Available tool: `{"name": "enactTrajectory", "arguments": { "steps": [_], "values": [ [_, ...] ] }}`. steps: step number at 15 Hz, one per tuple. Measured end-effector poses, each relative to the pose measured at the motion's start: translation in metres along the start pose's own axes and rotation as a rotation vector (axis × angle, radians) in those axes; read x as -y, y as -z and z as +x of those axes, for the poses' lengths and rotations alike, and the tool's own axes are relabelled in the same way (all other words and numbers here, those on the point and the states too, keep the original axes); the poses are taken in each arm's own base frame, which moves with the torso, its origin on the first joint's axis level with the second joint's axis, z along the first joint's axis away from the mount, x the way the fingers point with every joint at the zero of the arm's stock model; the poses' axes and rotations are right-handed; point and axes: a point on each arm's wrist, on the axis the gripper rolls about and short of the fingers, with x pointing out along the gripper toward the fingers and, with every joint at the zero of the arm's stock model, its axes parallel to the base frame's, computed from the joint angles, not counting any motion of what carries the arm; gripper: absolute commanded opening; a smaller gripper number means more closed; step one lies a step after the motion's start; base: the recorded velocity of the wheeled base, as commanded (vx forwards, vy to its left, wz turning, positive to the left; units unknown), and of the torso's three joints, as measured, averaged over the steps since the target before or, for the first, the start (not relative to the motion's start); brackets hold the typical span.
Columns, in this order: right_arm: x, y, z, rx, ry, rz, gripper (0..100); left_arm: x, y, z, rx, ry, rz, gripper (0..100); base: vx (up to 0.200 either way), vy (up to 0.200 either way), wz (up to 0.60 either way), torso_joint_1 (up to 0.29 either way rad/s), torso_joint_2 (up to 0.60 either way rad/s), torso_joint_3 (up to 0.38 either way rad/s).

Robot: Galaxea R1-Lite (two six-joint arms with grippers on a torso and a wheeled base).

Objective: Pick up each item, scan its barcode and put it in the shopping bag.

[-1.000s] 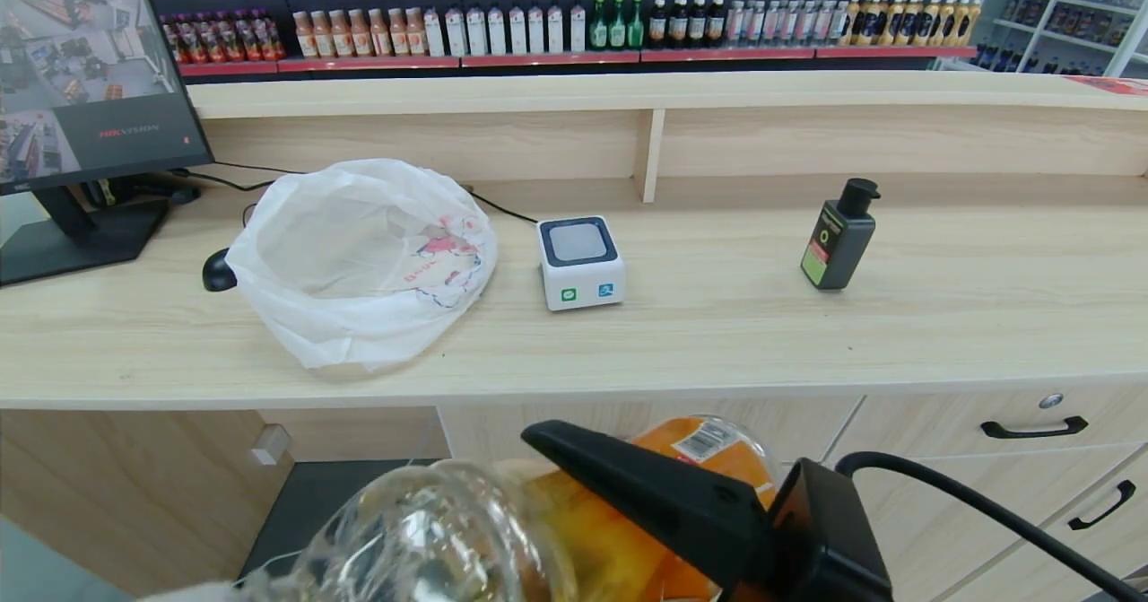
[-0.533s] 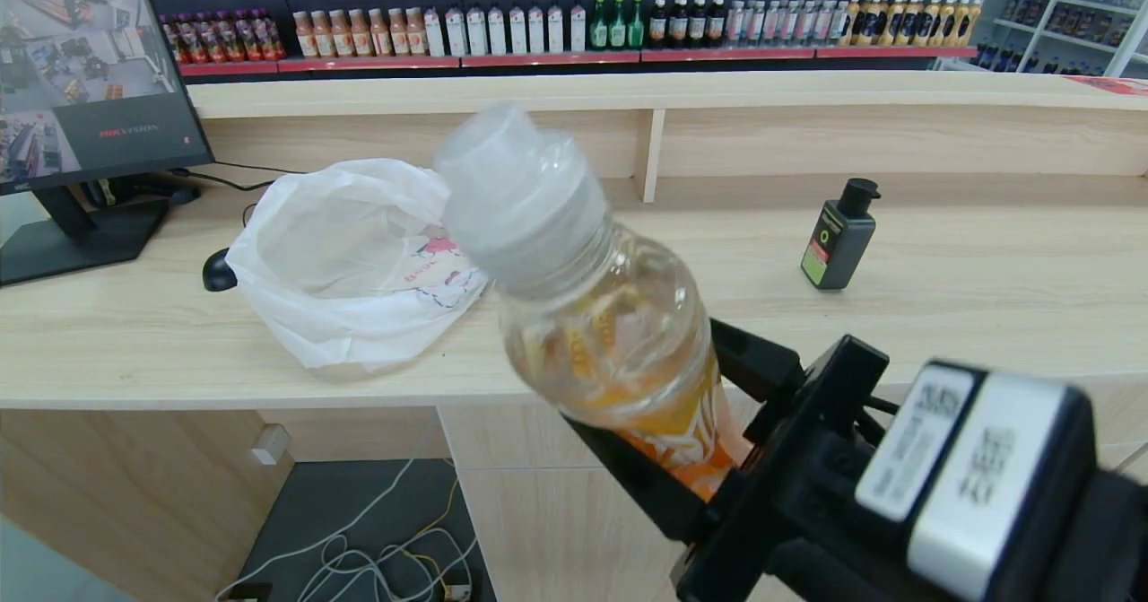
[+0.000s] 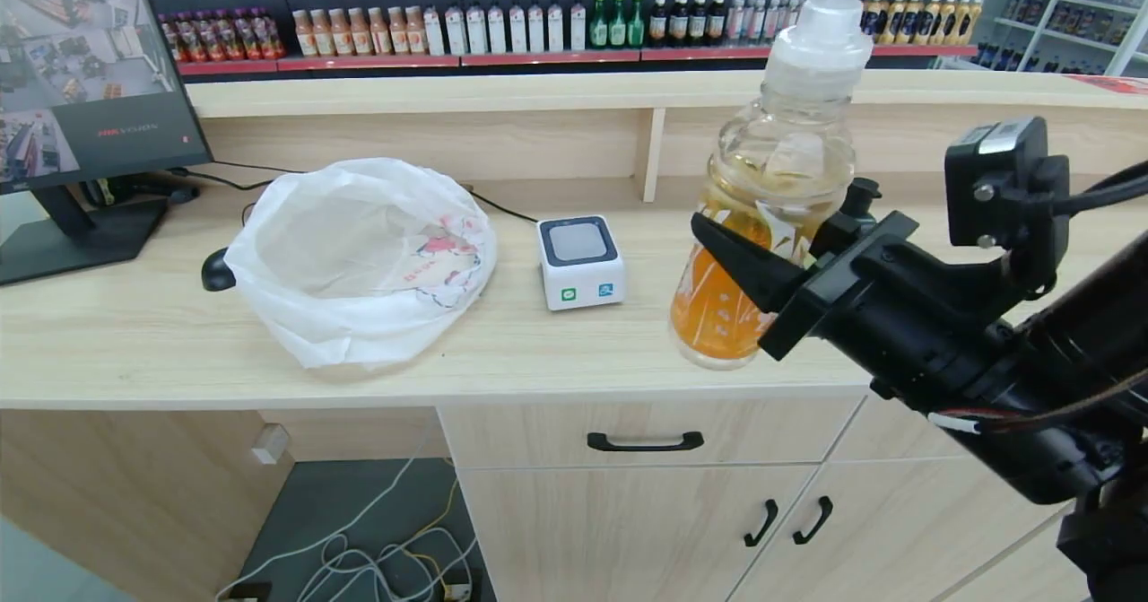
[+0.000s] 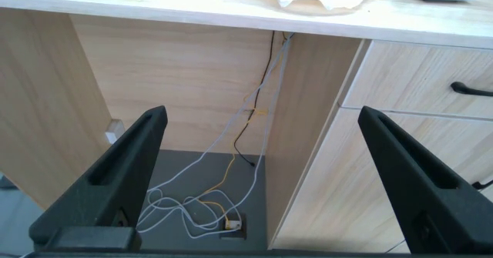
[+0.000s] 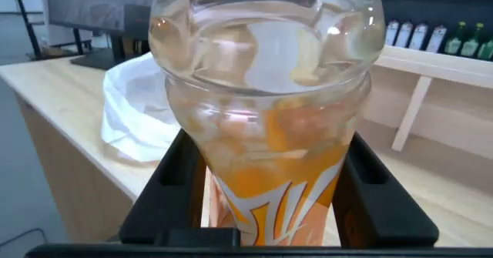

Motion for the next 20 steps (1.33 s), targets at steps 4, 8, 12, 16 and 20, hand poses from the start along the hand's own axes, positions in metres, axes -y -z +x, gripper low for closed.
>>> {"name": "enactTrajectory", "arguments": {
  "steps": [4,8,12,16,20],
  "values": [
    [0.032,0.001,0.005,0.018,0.108,0.031,0,0.000,0.000,0.000,0.000,0.000,0.000,100,0.000,0.000,0.00,0.000,0.00,0.000],
    [0.062,0.002,0.013,0.055,0.211,-0.004,0,0.000,0.000,0.000,0.000,0.000,0.000,100,0.000,0.000,0.00,0.000,0.00,0.000],
    [0.076,-0.001,0.034,0.141,0.322,-0.001,0,0.000,0.000,0.000,0.000,0.000,0.000,100,0.000,0.000,0.00,0.000,0.00,0.000],
    [0.076,0.008,0.039,0.180,0.375,0.025,0,0.000,0.000,0.000,0.000,0.000,0.000,100,0.000,0.000,0.00,0.000,0.00,0.000],
    [0.074,0.019,0.039,0.151,0.374,0.030,0,0.000,0.000,0.000,0.000,0.000,0.000,100,0.000,0.000,0.00,0.000,0.00,0.000]
  ]
}}
